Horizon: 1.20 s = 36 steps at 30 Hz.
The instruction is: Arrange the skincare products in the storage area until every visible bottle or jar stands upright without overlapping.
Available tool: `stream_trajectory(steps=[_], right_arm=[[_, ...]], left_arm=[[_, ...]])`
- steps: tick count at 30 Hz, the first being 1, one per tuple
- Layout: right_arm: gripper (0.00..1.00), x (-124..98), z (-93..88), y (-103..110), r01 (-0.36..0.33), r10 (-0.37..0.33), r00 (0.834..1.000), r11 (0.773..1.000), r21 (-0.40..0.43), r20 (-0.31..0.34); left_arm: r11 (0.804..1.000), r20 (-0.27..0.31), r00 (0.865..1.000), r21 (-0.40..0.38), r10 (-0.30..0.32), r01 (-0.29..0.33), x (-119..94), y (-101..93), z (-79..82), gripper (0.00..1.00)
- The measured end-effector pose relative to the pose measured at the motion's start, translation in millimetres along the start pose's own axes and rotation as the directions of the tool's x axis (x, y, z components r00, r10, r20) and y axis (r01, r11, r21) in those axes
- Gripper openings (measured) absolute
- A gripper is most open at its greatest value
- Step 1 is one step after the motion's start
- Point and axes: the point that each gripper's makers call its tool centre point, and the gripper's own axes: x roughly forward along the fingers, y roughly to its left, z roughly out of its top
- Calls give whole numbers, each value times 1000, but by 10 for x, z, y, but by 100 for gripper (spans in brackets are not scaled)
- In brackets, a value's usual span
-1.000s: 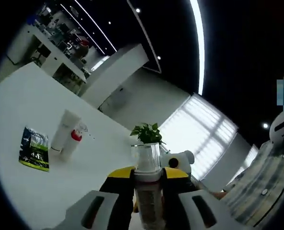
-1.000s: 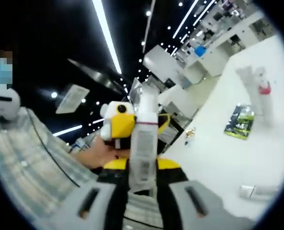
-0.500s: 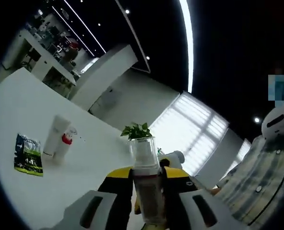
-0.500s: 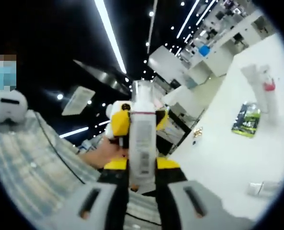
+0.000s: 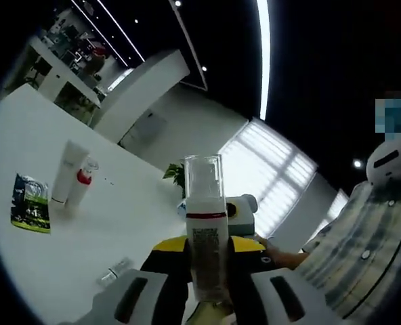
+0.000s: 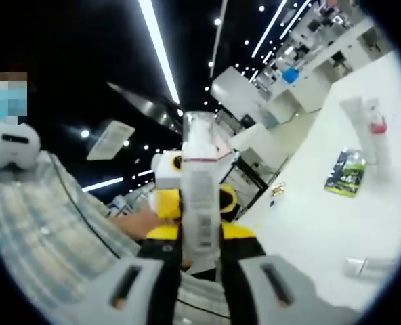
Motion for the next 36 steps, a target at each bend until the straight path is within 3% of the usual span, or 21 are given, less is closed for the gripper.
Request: stream_trajectory(steps=[4, 6, 11, 14, 19, 23, 26, 36], right_arm=[[28, -76, 19, -55, 45, -46, 999, 999, -26, -7], [29, -149, 56, -115, 86, -86, 996, 995, -50, -4], [31, -325, 314, -198, 188, -181, 981, 973, -131, 63], [33, -322, 450, -171, 225, -212, 974, 956, -187, 85], [34, -223, 530, -161, 264, -251, 964, 932, -248, 85], [33, -206, 475, -185, 254, -248, 967, 934, -251, 55], [22, -237, 450, -172, 244, -241, 970, 936, -253, 42], [20, -240, 373, -195, 225, -232, 973, 938, -265, 5]], left_arm=[[998, 11, 998, 26, 65, -65, -1, 123, 39, 22], [991, 13, 994, 77, 107, -108, -17, 189, 70, 22], [975, -4, 986, 155, 164, -162, -11, 254, 85, 22], [960, -26, 979, 206, 201, -192, 42, 288, 45, 22], [954, -65, 980, 250, 189, -168, 212, 222, -54, 22], [961, -87, 986, 254, 139, -113, 294, 130, -105, 22], [961, -92, 987, 259, 129, -102, 315, 125, -120, 22], [966, -128, 988, 253, 90, -55, 313, 132, -198, 22]])
